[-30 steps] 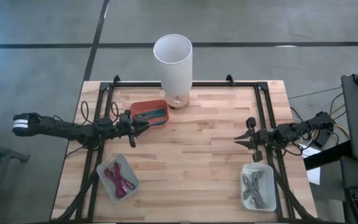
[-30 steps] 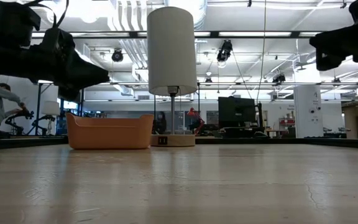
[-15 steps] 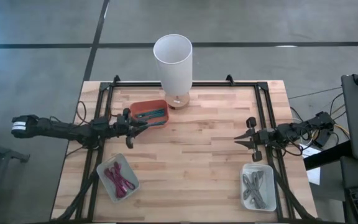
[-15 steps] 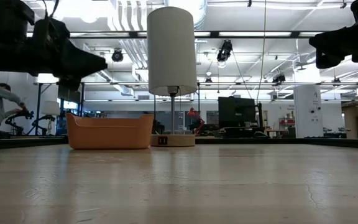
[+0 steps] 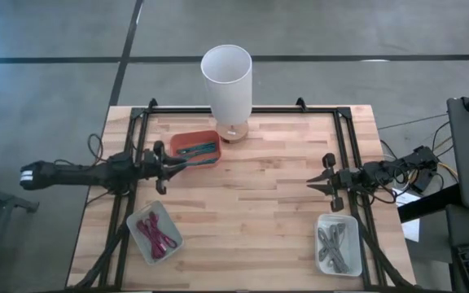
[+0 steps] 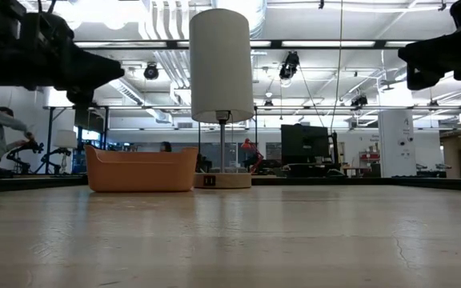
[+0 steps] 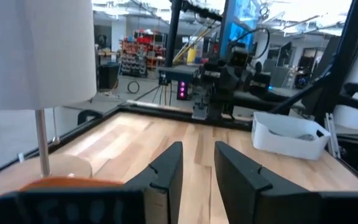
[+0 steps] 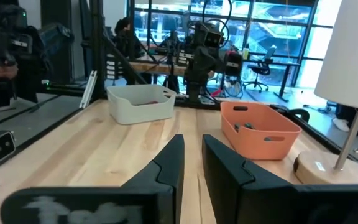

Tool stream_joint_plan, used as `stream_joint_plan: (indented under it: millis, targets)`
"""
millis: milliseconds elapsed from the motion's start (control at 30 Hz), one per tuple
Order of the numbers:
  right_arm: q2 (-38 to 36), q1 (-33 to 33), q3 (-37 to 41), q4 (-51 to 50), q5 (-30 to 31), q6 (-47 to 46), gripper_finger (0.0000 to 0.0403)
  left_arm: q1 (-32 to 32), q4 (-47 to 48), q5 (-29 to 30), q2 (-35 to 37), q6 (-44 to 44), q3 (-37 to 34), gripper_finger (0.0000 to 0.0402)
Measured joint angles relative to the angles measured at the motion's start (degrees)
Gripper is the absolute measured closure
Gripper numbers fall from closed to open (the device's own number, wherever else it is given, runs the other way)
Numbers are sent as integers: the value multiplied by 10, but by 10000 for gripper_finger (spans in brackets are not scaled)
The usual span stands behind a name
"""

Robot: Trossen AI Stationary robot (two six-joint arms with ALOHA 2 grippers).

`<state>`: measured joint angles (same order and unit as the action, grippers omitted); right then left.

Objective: Pick & Place USB Port
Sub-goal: Return to Home Position

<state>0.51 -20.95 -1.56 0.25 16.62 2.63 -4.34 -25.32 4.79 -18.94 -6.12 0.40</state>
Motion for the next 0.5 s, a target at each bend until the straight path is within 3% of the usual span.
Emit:
stream_joint_plan:
  millis: [133,267,500]
  targets:
    - [0,0,0,0,0,8,351,0,97,8,78,-11,0,305]
    - [0,0,0,0,0,8,351,0,136,12,140,-12,0,305]
    - [1,0,0,0,-1,5,351,0,230,36,189,-3,-1,305]
